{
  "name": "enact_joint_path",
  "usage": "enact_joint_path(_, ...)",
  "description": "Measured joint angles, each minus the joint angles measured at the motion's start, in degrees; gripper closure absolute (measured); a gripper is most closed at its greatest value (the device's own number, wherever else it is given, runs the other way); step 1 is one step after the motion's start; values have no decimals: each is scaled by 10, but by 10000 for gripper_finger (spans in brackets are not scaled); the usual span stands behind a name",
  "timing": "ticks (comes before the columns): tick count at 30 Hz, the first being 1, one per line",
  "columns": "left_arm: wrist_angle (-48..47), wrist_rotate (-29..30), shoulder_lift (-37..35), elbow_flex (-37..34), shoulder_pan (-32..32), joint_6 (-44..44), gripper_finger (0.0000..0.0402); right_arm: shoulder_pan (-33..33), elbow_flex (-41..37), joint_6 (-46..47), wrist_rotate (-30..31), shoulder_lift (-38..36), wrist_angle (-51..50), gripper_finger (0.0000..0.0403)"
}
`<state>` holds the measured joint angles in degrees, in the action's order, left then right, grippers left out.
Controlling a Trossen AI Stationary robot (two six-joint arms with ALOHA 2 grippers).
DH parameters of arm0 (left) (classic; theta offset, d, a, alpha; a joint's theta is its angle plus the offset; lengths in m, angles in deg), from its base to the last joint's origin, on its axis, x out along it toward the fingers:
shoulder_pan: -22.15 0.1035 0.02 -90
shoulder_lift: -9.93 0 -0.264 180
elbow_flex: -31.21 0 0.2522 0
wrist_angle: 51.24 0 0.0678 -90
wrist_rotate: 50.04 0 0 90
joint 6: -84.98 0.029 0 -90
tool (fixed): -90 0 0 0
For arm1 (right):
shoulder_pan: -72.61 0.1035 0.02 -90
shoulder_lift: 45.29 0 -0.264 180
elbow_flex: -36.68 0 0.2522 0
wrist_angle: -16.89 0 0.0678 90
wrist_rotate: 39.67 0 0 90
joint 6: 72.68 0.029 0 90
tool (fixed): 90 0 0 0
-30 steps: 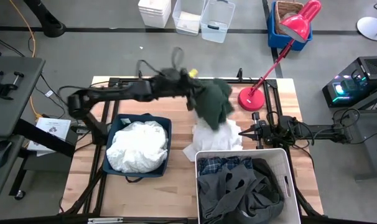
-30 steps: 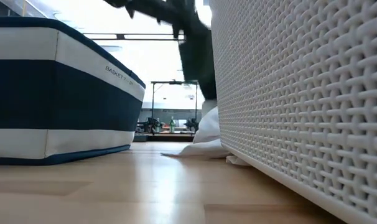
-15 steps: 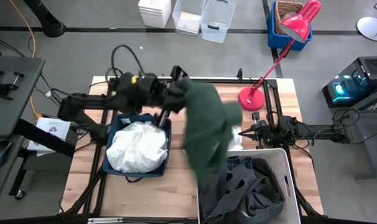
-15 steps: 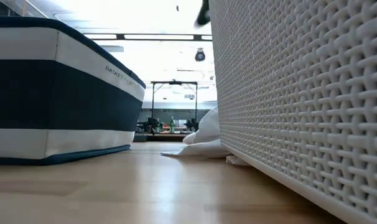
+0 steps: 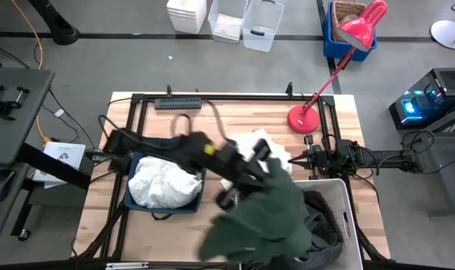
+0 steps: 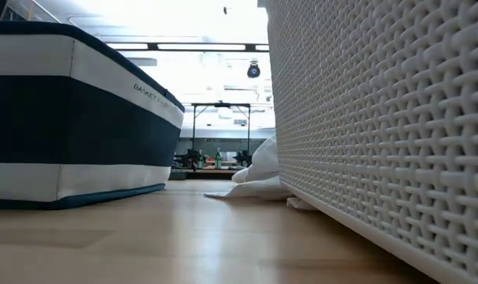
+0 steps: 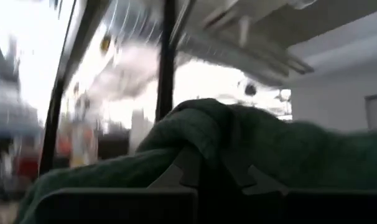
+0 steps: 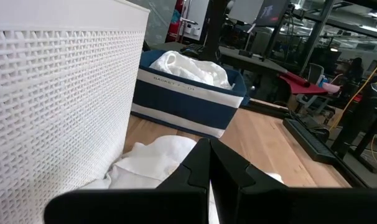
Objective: Sort clothes
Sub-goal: Put the green shirt into the white laundry bin
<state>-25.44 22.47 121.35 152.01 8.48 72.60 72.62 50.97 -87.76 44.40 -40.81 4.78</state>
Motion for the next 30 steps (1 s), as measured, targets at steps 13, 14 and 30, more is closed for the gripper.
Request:
enact_joint_path(13, -216, 44, 129, 1, -42, -94, 396, 0, 0, 0, 0, 0, 0, 402)
enact_joint_path(14, -260, 55, 135, 1, -45, -80, 396, 0, 0, 0, 0, 0, 0, 402)
enact_joint_path(30, -523, 131, 96, 0, -49, 30, 222, 0, 0, 0, 0, 0, 0, 402)
